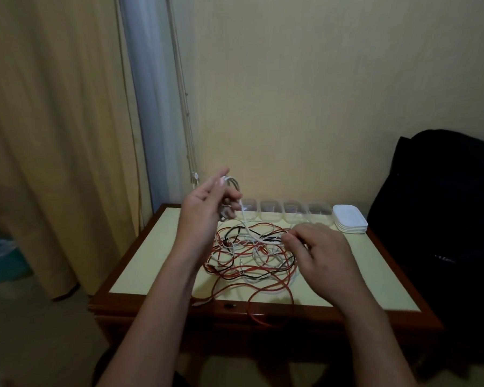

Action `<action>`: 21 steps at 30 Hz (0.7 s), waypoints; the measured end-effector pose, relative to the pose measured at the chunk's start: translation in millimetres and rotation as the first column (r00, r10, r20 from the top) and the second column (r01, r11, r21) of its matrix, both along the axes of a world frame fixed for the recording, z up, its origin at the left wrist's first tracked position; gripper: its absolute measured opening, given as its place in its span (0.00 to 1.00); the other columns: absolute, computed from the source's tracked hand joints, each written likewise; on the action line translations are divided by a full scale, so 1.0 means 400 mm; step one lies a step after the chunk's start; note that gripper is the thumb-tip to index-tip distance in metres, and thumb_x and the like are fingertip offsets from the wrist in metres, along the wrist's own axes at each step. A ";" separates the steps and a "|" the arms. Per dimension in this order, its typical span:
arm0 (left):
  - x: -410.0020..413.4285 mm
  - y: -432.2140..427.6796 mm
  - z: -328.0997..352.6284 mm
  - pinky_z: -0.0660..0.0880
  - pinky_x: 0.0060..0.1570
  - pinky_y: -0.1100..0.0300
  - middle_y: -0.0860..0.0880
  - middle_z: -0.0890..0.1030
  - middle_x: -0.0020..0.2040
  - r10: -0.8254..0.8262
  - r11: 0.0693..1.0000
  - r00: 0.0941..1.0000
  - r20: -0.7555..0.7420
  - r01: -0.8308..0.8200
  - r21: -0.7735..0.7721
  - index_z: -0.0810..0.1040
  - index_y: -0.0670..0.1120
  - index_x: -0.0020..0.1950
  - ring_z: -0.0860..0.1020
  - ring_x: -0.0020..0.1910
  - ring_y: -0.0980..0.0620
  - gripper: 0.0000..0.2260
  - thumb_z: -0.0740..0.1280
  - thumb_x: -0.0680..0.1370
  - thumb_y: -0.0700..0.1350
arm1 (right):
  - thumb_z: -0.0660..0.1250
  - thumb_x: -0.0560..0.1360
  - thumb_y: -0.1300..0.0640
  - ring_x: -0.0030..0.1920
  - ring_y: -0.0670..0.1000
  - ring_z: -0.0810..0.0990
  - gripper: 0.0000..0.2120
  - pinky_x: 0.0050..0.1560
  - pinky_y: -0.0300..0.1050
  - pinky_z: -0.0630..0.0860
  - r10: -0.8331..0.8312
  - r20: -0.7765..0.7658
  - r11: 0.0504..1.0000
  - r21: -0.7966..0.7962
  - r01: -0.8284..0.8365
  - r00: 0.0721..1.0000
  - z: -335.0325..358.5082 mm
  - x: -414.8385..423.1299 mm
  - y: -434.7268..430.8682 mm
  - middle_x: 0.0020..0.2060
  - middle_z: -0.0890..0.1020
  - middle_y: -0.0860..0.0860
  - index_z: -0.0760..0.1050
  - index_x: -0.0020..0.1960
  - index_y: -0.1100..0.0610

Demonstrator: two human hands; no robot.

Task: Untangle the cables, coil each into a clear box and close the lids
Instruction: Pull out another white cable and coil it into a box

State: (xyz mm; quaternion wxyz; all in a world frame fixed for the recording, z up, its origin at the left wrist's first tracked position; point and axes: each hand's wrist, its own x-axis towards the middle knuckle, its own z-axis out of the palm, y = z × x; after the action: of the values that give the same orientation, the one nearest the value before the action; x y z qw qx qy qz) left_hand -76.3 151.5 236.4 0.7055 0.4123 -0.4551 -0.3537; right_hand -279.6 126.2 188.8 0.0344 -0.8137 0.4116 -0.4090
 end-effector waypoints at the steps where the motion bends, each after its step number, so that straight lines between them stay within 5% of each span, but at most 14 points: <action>1: -0.009 0.004 -0.002 0.78 0.41 0.61 0.50 0.82 0.38 0.001 1.000 0.997 0.078 -0.002 0.009 0.72 0.47 0.72 0.79 0.39 0.52 0.16 0.59 0.84 0.41 | 0.64 0.79 0.51 0.37 0.43 0.74 0.11 0.40 0.38 0.66 0.039 0.044 0.999 0.007 -0.040 0.998 0.011 0.006 0.010 0.31 0.74 0.37 0.77 0.38 0.48; 3: -0.026 0.012 -0.007 0.79 0.43 0.63 0.50 0.84 0.40 -0.012 1.000 0.978 0.207 0.009 0.016 0.71 0.47 0.73 0.82 0.41 0.54 0.17 0.59 0.84 0.41 | 0.66 0.81 0.54 0.36 0.41 0.76 0.13 0.37 0.31 0.65 0.097 0.142 0.994 0.034 -0.102 0.985 0.030 0.016 0.024 0.29 0.75 0.38 0.76 0.37 0.49; 8: -0.066 0.038 -0.018 0.75 0.34 0.63 0.50 0.78 0.33 -0.198 0.978 0.937 0.288 0.170 0.118 0.73 0.46 0.71 0.75 0.29 0.55 0.15 0.58 0.85 0.41 | 0.66 0.81 0.51 0.31 0.44 0.74 0.15 0.32 0.33 0.63 0.113 0.303 0.984 0.096 -0.148 0.946 0.045 0.035 0.030 0.27 0.76 0.45 0.77 0.37 0.54; 12: -0.087 0.036 -0.037 0.54 0.27 0.62 0.52 0.63 0.29 -0.386 0.897 0.923 -0.005 0.377 0.230 0.80 0.43 0.63 0.58 0.24 0.58 0.14 0.57 0.85 0.43 | 0.67 0.79 0.47 0.29 0.44 0.72 0.14 0.30 0.33 0.63 0.037 0.396 0.985 0.140 -0.100 0.917 0.048 0.048 0.023 0.27 0.75 0.46 0.78 0.39 0.55; 16: -0.081 0.028 -0.027 0.49 0.21 0.65 0.53 0.54 0.29 -0.466 0.843 0.827 -0.316 0.523 0.126 0.85 0.43 0.52 0.50 0.23 0.58 0.11 0.63 0.80 0.44 | 0.63 0.77 0.36 0.32 0.41 0.74 0.17 0.33 0.36 0.66 -0.045 0.458 0.969 0.235 -0.073 0.888 0.048 0.059 0.014 0.37 0.80 0.44 0.78 0.46 0.49; 21: -0.074 0.017 -0.025 0.49 0.20 0.67 0.54 0.57 0.27 -0.436 0.858 0.818 -0.374 0.503 0.100 0.78 0.37 0.65 0.54 0.21 0.61 0.17 0.65 0.79 0.43 | 0.57 0.81 0.40 0.29 0.44 0.69 0.22 0.31 0.41 0.65 0.040 0.481 0.935 0.291 -0.202 0.876 0.043 0.082 0.021 0.28 0.74 0.46 0.75 0.41 0.56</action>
State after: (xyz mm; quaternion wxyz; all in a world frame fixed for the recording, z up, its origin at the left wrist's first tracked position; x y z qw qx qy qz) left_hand -106.0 158.2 226.2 0.6196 0.2863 -0.3782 -0.6253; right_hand -246.9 134.8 206.0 0.2949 -0.6977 0.4016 -0.5148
